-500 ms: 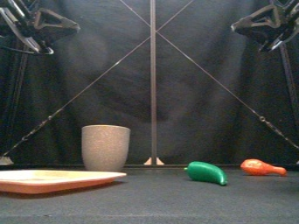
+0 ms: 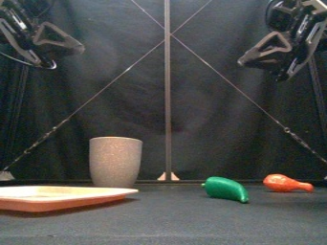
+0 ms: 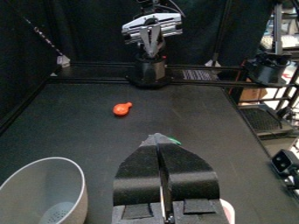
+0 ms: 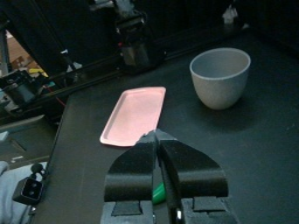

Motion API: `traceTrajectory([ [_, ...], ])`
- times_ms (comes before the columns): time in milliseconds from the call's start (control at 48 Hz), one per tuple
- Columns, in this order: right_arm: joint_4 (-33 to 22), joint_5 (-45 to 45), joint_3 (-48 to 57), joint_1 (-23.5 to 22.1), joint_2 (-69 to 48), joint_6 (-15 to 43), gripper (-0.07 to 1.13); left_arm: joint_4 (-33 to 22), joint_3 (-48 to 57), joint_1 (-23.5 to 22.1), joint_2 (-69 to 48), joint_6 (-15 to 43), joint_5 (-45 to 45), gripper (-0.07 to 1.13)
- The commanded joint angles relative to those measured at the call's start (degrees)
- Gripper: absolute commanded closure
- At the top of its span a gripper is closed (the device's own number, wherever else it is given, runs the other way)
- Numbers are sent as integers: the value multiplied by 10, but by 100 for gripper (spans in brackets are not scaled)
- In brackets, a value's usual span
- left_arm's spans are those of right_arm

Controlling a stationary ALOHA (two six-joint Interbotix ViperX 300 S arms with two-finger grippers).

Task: Pick the green pepper then place it on the pink plate
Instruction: Pick the green pepper

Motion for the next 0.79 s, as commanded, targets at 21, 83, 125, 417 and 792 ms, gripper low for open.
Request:
traceTrajectory([
  [21, 11, -2, -22, 4, 40, 22, 69, -5, -13, 6, 3, 1, -1, 96],
  [83, 25, -2, -27, 8, 67, 42, 57, -5, -12, 8, 3, 2, -1, 96],
  [125, 35, -2, -32, 11, 91, 60, 45, -5, -12, 9, 3, 3, -1, 96],
  [417, 42, -2, -69, 17, 228, 117, 10, -4, -11, 20, 3, 4, -1, 96],
  [792, 47, 82, -134, 4, 350, 117, 10, -4, -2, 32, 3, 4, -1, 96],
])
